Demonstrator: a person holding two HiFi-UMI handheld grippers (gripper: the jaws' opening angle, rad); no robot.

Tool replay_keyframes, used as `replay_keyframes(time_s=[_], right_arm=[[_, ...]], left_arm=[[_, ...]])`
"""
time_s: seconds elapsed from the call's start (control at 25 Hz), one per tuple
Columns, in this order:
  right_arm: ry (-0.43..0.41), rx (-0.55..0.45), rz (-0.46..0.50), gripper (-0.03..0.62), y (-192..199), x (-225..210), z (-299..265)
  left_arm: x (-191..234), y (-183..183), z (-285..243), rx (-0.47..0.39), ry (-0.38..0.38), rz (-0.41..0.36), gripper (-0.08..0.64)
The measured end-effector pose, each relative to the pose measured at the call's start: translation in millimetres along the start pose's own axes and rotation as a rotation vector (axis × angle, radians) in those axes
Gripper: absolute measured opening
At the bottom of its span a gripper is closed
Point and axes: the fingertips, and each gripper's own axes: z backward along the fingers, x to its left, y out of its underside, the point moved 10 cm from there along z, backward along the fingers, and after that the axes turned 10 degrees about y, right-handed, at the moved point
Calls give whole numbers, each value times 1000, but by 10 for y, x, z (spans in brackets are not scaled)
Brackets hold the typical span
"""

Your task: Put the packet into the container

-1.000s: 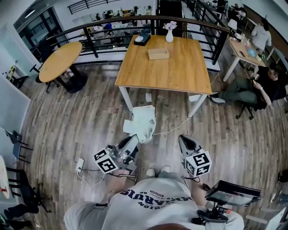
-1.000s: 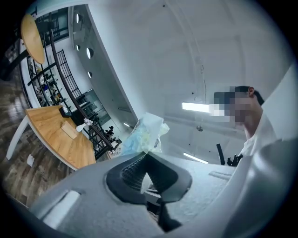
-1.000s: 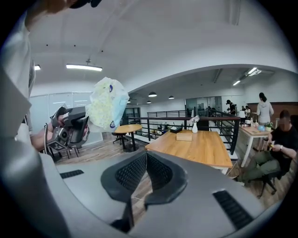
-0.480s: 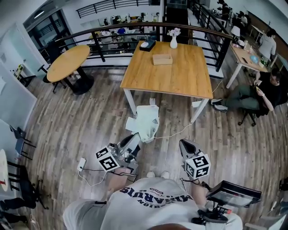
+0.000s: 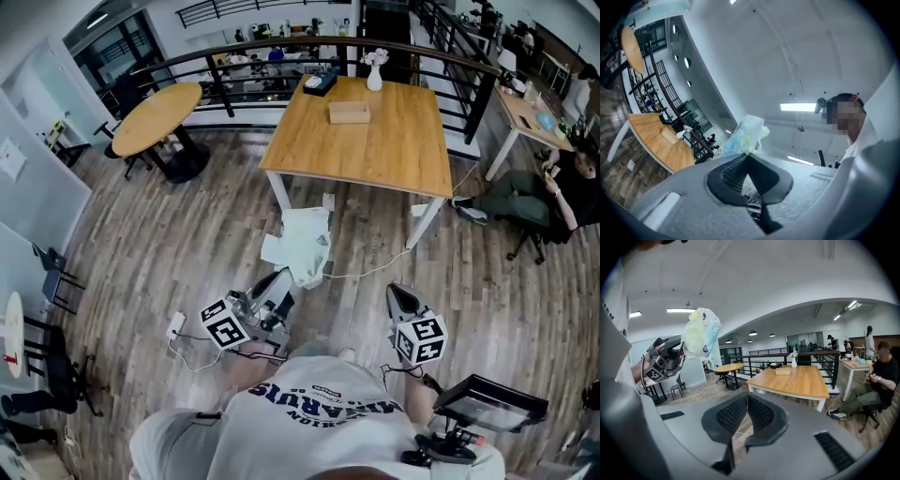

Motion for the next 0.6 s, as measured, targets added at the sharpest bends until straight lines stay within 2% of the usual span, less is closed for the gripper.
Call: replay_keyframes(time_s=[0.28, 0.6], right_arm=[[38, -22, -51, 11, 70, -97, 44], [22, 13, -64, 11, 239, 20, 30]], left_arm=[[-34, 17, -44, 11, -4, -9, 5], [11, 23, -58, 19, 15, 6, 5]])
